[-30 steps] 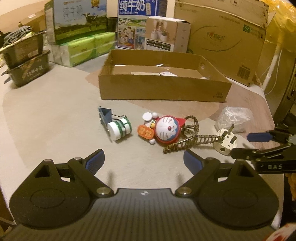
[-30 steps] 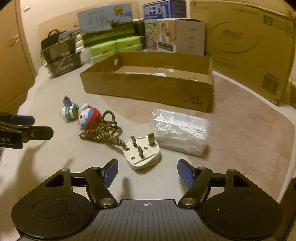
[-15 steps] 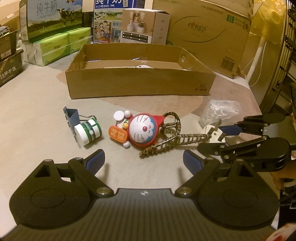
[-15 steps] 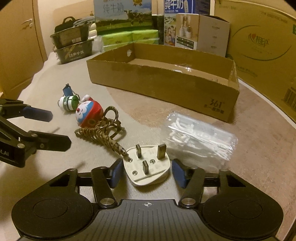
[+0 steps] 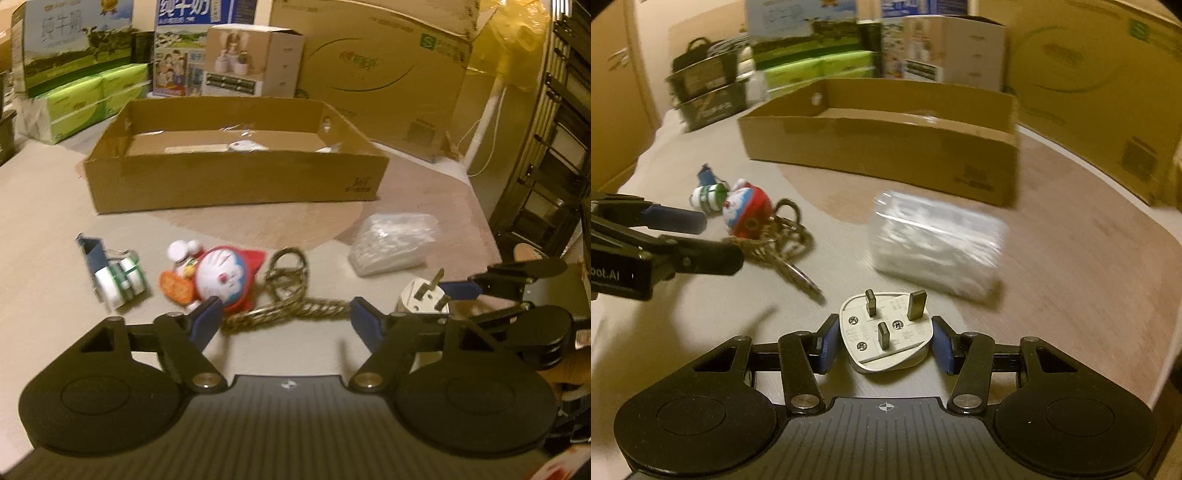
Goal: Organize rigid objects
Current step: 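Grasp the leopard-print keychain ring with the left gripper, then carry the keychain toward the box with the left gripper while the right carries the plug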
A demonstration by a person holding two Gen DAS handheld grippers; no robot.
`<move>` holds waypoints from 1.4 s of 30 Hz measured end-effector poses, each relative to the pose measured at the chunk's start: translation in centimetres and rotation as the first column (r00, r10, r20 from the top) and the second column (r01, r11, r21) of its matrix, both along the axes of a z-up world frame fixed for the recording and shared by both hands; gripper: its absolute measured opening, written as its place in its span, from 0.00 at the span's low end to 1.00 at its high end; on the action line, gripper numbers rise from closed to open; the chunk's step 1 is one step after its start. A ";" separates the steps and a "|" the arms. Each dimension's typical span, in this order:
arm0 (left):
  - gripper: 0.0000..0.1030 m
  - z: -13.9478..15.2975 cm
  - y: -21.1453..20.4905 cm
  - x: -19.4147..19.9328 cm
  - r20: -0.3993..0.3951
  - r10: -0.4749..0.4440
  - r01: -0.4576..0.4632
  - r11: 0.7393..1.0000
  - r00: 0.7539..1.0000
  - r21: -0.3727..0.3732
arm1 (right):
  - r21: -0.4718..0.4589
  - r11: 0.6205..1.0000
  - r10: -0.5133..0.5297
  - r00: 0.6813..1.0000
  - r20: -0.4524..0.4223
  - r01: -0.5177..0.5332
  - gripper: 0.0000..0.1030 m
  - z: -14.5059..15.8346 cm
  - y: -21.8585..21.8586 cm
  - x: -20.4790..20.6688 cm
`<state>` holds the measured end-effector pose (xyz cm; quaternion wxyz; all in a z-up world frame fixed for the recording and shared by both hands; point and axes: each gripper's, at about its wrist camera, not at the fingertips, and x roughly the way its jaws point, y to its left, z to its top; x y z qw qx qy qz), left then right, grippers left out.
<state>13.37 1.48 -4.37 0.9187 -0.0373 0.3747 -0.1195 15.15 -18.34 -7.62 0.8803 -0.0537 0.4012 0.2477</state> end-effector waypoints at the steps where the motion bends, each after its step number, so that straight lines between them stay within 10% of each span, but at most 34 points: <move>1: 0.66 0.1 -0.3 0.2 0.003 -0.005 0.005 1.000 1.000 0.001 | -0.001 1.000 -0.010 1.000 -0.001 0.010 0.50 0.1 -0.3 -0.1; 17: 0.25 -2.2 -3.6 4.0 -0.056 0.063 -0.054 0.988 0.996 0.143 | 0.031 0.998 -0.050 0.999 -0.010 0.050 0.50 0.1 -1.9 0.3; 42: 0.22 2.5 -1.0 -2.0 0.012 0.099 -0.100 0.991 0.995 0.087 | 0.077 0.997 -0.025 0.998 0.055 0.021 0.50 3.9 -0.3 -2.2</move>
